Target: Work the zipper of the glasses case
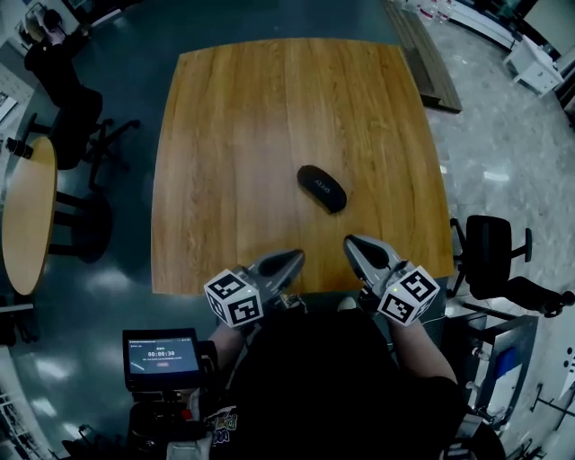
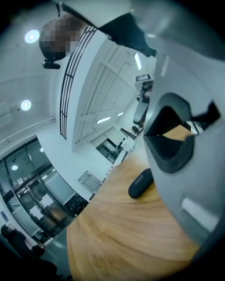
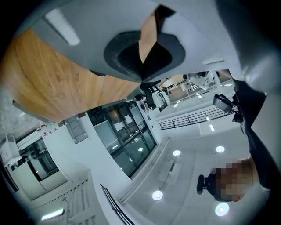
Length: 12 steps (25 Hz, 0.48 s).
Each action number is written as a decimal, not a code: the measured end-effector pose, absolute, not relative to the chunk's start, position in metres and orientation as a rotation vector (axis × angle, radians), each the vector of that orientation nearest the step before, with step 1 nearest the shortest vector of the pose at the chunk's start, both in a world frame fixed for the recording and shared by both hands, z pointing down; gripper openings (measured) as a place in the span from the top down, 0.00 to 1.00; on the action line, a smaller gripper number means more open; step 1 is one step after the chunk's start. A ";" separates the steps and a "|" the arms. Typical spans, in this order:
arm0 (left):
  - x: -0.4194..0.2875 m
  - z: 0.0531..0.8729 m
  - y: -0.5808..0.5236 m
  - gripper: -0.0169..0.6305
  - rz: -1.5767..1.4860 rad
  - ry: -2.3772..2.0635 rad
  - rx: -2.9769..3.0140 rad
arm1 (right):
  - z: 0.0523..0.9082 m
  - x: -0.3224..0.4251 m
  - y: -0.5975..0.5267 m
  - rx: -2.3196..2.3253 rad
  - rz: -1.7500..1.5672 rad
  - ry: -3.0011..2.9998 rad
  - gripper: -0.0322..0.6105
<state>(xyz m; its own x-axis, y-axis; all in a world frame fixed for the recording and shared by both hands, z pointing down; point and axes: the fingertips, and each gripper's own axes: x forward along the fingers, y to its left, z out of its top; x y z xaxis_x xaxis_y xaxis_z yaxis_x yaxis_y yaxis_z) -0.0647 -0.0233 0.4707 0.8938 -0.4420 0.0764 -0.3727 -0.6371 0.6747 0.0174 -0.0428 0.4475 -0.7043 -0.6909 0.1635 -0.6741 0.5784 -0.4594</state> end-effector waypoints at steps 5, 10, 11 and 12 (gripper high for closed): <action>-0.053 0.440 0.003 0.98 -0.084 -0.581 2.410 | 0.405 -0.027 0.007 -1.024 -0.642 2.896 0.94; 0.009 0.453 0.056 0.98 -0.082 -0.705 2.393 | 0.412 0.033 0.061 -0.974 -0.593 2.915 0.94; 0.023 0.455 0.070 0.98 -0.080 -0.723 2.391 | 0.415 0.049 0.074 -0.973 -0.606 2.898 0.94; 0.034 0.456 0.084 0.98 -0.077 -0.737 2.392 | 0.417 0.062 0.086 -0.970 -0.623 2.879 0.94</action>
<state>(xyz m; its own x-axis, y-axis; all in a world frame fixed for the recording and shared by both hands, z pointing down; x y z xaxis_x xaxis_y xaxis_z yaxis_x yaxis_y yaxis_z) 0.0340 0.0841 0.4556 0.8419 -0.5256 0.1224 -0.4890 -0.6471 0.5849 0.0620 0.0859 0.4172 -0.8038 -0.5883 0.0885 -0.5723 0.7238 -0.3855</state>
